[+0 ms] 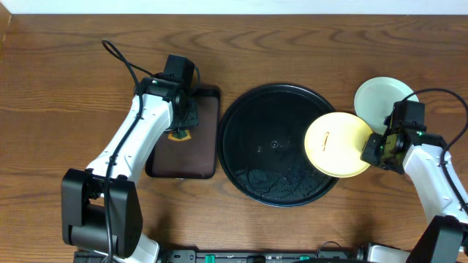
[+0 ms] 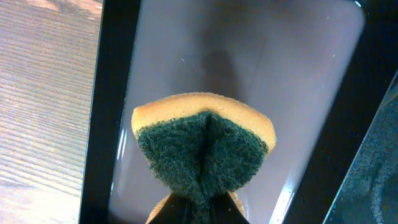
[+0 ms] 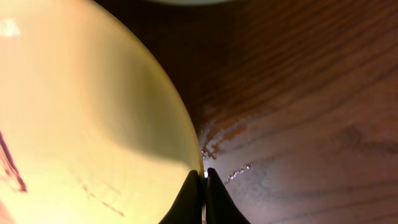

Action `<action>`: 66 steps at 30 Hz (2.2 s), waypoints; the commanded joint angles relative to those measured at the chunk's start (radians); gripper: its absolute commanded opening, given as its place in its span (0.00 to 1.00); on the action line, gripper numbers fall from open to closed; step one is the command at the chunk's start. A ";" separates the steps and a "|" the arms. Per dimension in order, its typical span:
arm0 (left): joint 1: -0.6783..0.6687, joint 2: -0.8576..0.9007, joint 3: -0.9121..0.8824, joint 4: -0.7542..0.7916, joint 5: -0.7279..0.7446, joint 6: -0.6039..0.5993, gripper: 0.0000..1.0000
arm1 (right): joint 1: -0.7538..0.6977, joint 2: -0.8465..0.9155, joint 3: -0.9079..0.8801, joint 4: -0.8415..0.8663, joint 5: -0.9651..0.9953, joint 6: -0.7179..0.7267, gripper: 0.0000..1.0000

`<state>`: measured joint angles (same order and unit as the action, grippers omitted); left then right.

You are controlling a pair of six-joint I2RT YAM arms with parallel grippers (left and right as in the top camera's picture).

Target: Clean dirty plates on tray and stack at the side

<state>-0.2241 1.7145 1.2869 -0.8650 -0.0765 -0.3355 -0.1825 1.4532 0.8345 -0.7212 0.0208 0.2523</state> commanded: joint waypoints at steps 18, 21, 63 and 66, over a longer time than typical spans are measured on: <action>0.000 0.004 -0.009 -0.005 0.006 0.010 0.08 | 0.175 0.002 0.002 0.159 -0.170 0.053 0.01; 0.000 0.004 -0.009 -0.005 0.010 0.010 0.08 | 0.245 0.002 0.001 0.170 -0.068 0.101 0.01; -0.023 0.004 -0.010 0.003 0.040 0.010 0.08 | 0.360 0.235 0.158 0.230 -0.163 -0.213 0.27; -0.023 0.004 -0.010 0.002 0.040 0.010 0.08 | 0.360 0.236 0.150 0.226 -0.156 -0.225 0.18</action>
<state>-0.2470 1.7145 1.2869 -0.8627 -0.0322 -0.3355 0.1844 1.6894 0.9829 -0.4980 -0.1081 0.0624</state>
